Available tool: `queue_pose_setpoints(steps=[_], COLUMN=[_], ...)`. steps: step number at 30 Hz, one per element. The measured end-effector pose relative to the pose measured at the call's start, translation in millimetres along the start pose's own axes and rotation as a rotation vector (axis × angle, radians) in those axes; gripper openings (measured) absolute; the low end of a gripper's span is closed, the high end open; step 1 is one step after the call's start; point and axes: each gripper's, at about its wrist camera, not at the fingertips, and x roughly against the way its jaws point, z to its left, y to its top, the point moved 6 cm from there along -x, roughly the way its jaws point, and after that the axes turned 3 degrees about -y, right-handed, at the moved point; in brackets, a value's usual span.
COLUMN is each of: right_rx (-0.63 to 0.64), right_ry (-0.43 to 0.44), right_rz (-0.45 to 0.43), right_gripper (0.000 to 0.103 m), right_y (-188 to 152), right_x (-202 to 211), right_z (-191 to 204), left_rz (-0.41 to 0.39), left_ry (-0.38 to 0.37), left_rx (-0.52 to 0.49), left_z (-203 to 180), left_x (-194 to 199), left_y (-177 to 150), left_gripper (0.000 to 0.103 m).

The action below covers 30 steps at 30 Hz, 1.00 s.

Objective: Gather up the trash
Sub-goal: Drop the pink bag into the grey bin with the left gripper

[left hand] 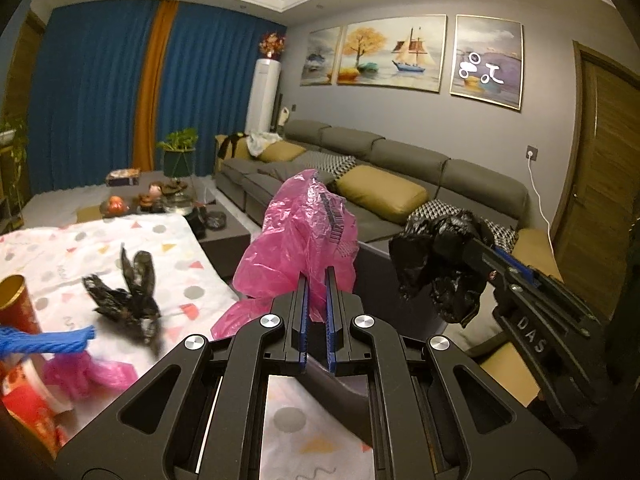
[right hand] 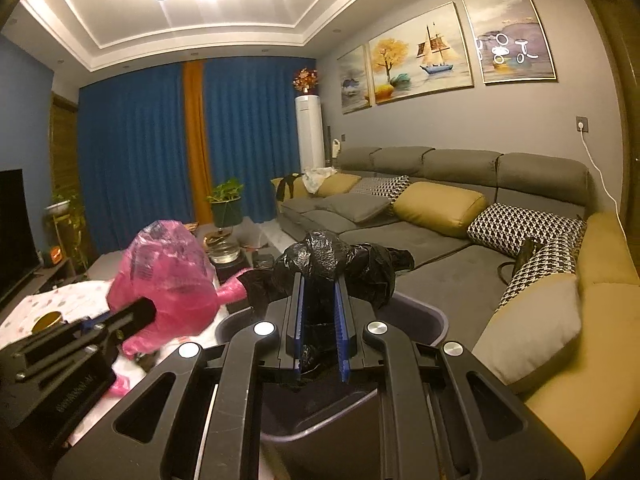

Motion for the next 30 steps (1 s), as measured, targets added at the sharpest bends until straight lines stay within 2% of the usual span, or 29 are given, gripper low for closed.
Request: queue_pose_setpoints(steps=[19, 22, 23, 25, 26, 28, 29, 30], right_rx=[0.012, 0.009, 0.007, 0.001, -0.003, -0.007, -0.008, -0.012], right_ry=[-0.031, -0.03, -0.03, -0.03, -0.029, -0.036, -0.038, -0.041], right_rz=[0.022, 0.026, 0.027, 0.031, 0.032, 0.034, 0.033, 0.031], right_gripper=[0.015, 0.021, 0.027, 0.03, 0.03, 0.03, 0.032, 0.035], right_y=[-0.7, -0.6, -1.0, 0.2, 0.3, 0.8, 1.2, 2.0], right_x=[-33.4, -36.0, -36.7, -38.4, -38.9, -38.9, -38.6, -37.3], right_z=[-4.9, -3.1, -3.6, -6.9, -7.6, -9.6, -10.7, -12.8], left_rz=[0.047, 0.054, 0.057, 0.066, 0.069, 0.07, 0.067, 0.055], left_ry=[-0.064, -0.079, -0.084, -0.09, -0.087, -0.068, -0.052, -0.031], left_rx=[-0.006, -0.005, -0.011, -0.023, -0.028, -0.037, -0.036, -0.026], left_z=[-2.0, -2.2, -2.7, -1.7, -2.0, 0.7, 3.1, 7.9], left_x=[-48.0, -53.3, -54.8, -57.8, -58.2, -58.2, -57.2, -54.3], left_y=[-0.3, -1.6, -2.4, -3.9, -4.3, -5.7, -6.4, -5.8], left_gripper=[0.007, 0.007, 0.008, 0.013, 0.021, 0.04, 0.056, 0.063])
